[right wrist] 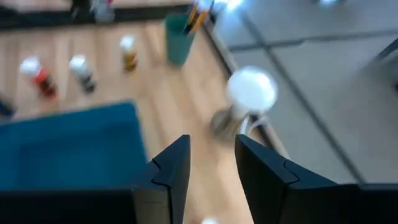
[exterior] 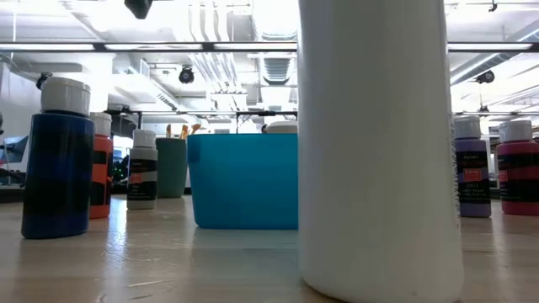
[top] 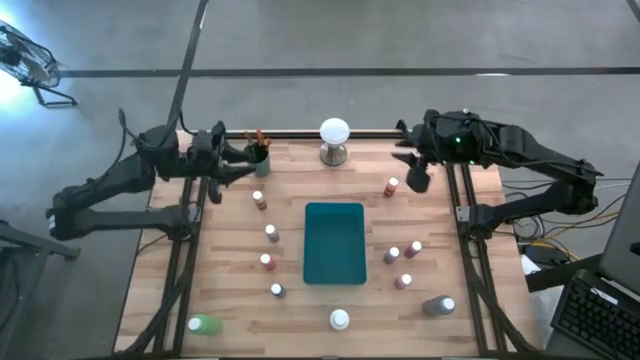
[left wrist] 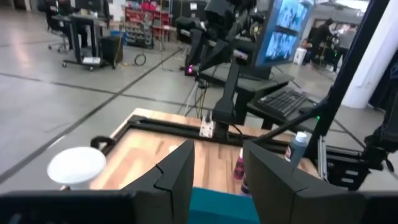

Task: Pick & Place Paint Supplies
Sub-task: Put the black paint bottle into the blue bin

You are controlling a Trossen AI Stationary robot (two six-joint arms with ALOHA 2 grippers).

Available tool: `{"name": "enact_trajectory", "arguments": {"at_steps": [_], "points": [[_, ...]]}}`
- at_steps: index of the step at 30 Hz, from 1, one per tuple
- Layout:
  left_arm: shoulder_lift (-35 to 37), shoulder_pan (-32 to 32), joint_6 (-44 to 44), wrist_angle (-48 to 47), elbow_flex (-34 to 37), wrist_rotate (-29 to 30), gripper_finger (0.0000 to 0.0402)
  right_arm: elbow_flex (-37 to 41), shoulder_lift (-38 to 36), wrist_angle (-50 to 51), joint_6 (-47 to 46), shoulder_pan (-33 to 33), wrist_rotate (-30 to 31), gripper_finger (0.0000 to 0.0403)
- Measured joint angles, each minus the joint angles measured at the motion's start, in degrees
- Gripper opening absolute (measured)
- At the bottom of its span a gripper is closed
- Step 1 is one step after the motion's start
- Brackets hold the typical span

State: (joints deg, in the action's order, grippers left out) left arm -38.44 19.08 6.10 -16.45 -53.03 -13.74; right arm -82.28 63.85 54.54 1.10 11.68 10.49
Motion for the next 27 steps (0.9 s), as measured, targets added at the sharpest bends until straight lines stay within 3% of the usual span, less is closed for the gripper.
{"name": "enact_trajectory", "arguments": {"at_steps": [6,15,19,27], "points": [[-0.4,-7.5,-0.1,-1.1,-0.1,8.4,0.0142,-3.4,0.0,14.8,-9.8,-9.1,1.9,0.0112],[-1.8,-8.2,-0.5,-1.1,-0.1,11.2,0.0142,-3.7,0.0,30.2,-36.6,-27.6,-0.4,0.0120],[-3.0,-8.2,-0.9,-1.2,-0.1,11.4,0.0142,-3.7,0.3,32.6,-49.5,-35.0,-0.5,0.0127],[-5.0,-8.2,-0.1,-3.4,-0.1,11.5,0.0142,-3.7,5.5,32.7,-62.6,-45.4,-2.1,0.0130]]}}
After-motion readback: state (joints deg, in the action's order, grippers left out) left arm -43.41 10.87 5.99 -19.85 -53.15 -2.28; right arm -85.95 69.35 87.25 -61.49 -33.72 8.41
